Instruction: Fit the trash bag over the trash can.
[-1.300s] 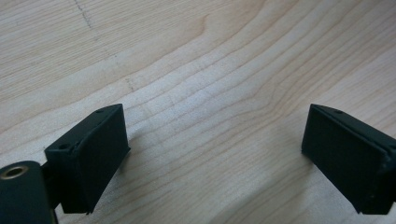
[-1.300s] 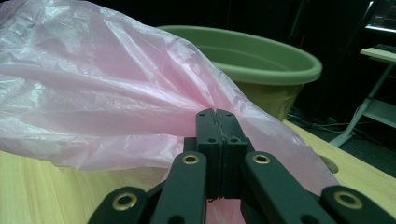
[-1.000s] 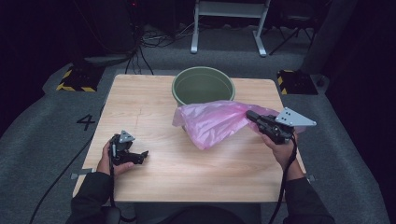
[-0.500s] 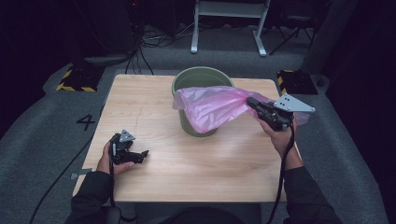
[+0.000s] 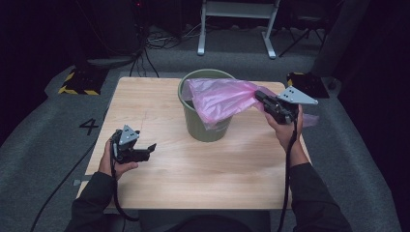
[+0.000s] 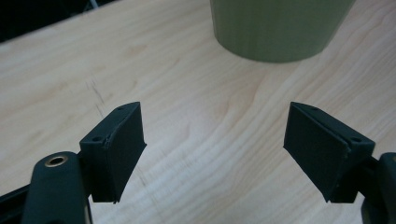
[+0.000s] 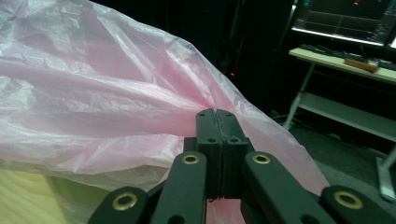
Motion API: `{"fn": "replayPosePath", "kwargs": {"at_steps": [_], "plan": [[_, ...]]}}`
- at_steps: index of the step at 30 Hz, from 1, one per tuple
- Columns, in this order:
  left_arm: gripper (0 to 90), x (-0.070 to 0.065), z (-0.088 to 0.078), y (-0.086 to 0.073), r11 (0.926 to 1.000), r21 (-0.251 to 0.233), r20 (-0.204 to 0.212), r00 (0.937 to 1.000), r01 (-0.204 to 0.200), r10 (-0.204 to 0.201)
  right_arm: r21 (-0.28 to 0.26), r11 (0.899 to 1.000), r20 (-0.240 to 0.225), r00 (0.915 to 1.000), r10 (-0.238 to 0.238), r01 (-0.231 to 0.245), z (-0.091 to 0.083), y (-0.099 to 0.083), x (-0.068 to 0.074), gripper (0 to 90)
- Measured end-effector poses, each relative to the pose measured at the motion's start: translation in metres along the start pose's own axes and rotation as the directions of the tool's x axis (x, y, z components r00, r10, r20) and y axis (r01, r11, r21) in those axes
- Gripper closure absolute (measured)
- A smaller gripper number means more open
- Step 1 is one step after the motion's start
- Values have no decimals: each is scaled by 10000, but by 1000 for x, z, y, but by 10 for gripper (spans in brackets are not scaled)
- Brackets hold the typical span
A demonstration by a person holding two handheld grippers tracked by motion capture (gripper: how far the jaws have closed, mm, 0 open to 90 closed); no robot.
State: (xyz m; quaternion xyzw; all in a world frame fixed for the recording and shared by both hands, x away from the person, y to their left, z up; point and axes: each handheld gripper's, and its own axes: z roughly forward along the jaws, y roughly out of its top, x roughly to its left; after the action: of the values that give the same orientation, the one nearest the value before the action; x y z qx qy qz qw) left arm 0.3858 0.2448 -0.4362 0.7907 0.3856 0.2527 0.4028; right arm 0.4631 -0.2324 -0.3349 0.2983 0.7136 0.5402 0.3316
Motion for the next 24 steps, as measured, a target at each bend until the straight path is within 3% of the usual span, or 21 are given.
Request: {"fn": "replayPosePath", "kwargs": {"at_steps": [5, 7, 11, 12, 14, 24], "plan": [[204, -3, 1, 23, 9990, -412, 406, 9990, -186, 202, 82, 9997, 265, 9994, 218, -220, 5, 0, -9, 896], [208, -6, 1, 33, 9971, -722, 746, 9967, -260, 314, 116, 9994, 352, 9989, 320, -324, 7, 1, -12, 896], [208, -16, -1, 56, 9915, -1149, 1036, 9919, -618, 738, 343, 9993, 606, 9980, 153, -174, 12, 2, -13, 896], [206, -19, -2, 63, 9889, -1282, 1121, 9896, -755, 901, 370, 9984, 581, 9974, 416, -438, 15, 3, -16, 896], [206, -23, -3, 73, 9856, -1442, 1255, 9863, -885, 1069, 358, 9982, 631, 9969, 460, -483, 16, 3, -16, 896], [222, -43, -10, 122, 9639, -2142, 1176, 9754, -1584, 1864, 689, 9976, 1434, 9895, -180, 82, 25, 11, -16, 896]]}}
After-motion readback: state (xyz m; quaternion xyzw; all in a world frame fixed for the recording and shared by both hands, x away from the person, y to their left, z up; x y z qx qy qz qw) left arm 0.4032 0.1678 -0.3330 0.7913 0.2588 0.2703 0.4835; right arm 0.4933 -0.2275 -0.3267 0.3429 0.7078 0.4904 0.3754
